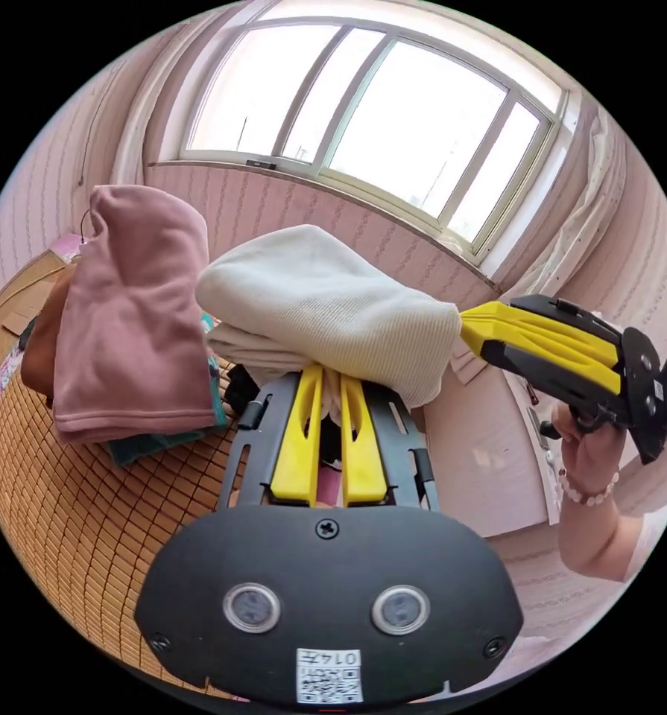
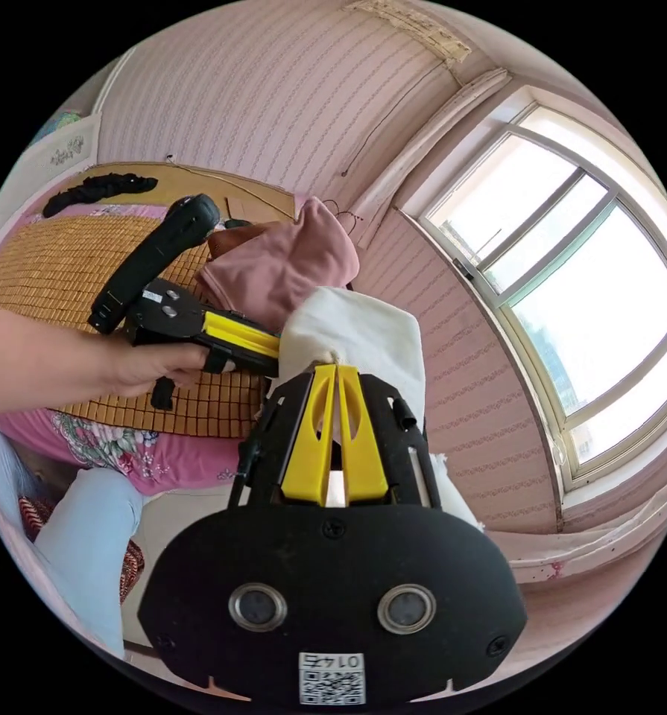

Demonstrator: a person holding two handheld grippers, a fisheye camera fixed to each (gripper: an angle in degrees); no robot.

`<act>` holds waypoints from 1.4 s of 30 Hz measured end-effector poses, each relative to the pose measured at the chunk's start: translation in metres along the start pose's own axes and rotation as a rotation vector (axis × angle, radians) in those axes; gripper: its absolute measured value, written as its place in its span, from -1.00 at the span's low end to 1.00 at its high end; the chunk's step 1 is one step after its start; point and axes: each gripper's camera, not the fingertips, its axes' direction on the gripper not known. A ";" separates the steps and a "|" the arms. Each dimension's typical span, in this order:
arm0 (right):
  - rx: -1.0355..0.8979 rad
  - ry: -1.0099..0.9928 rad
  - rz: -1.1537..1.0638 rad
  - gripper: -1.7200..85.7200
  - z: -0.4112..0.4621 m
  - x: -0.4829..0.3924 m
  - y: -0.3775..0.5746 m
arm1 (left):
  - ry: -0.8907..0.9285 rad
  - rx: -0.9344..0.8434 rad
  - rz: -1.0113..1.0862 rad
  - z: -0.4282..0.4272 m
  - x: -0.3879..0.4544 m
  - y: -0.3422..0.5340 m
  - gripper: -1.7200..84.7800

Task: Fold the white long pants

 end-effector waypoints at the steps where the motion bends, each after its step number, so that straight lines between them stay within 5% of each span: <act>1: 0.016 0.002 -0.007 -0.97 -0.009 -0.004 -0.002 | 0.002 0.022 0.002 -0.017 0.003 0.002 -0.87; 10: 0.304 -0.145 -0.184 -0.97 -0.141 -0.108 -0.019 | -0.093 0.357 -0.080 -0.310 0.053 0.099 -0.88; 18: 0.709 -0.600 -0.337 -0.97 -0.253 -0.266 -0.072 | -0.546 0.659 -0.165 -0.618 0.105 0.233 -0.89; 25: 0.821 -0.870 -0.365 -0.97 -0.291 -0.336 -0.128 | -0.905 0.617 0.029 -0.789 0.161 0.243 -0.89; 28: 0.725 -0.941 -0.329 -0.97 -0.248 -0.361 -0.132 | -0.814 0.477 0.103 -0.811 0.145 0.229 -0.93; 30: 0.561 -1.052 -0.353 -0.98 -0.187 -0.389 -0.117 | -0.382 0.490 0.191 -0.795 0.119 0.228 -0.97; 31: 0.503 -1.091 -0.360 -0.98 -0.169 -0.398 -0.111 | -0.310 0.463 0.187 -0.782 0.112 0.227 -0.97; 34: 0.190 -1.070 -0.356 -0.98 -0.064 -0.462 -0.068 | -0.507 0.168 0.119 -0.677 0.077 0.242 -0.98; 36: -0.107 -1.058 -0.336 -0.97 0.028 -0.518 -0.031 | -0.336 0.081 -0.083 -0.606 0.021 0.291 -0.98; 40: -0.318 -0.898 -0.386 -0.97 0.110 -0.566 0.013 | -0.215 0.201 -0.369 -0.591 -0.002 0.369 -0.98; 42: -0.367 -0.882 -0.384 -0.96 0.138 -0.570 0.014 | -0.335 0.215 -0.458 -0.621 0.008 0.406 -0.98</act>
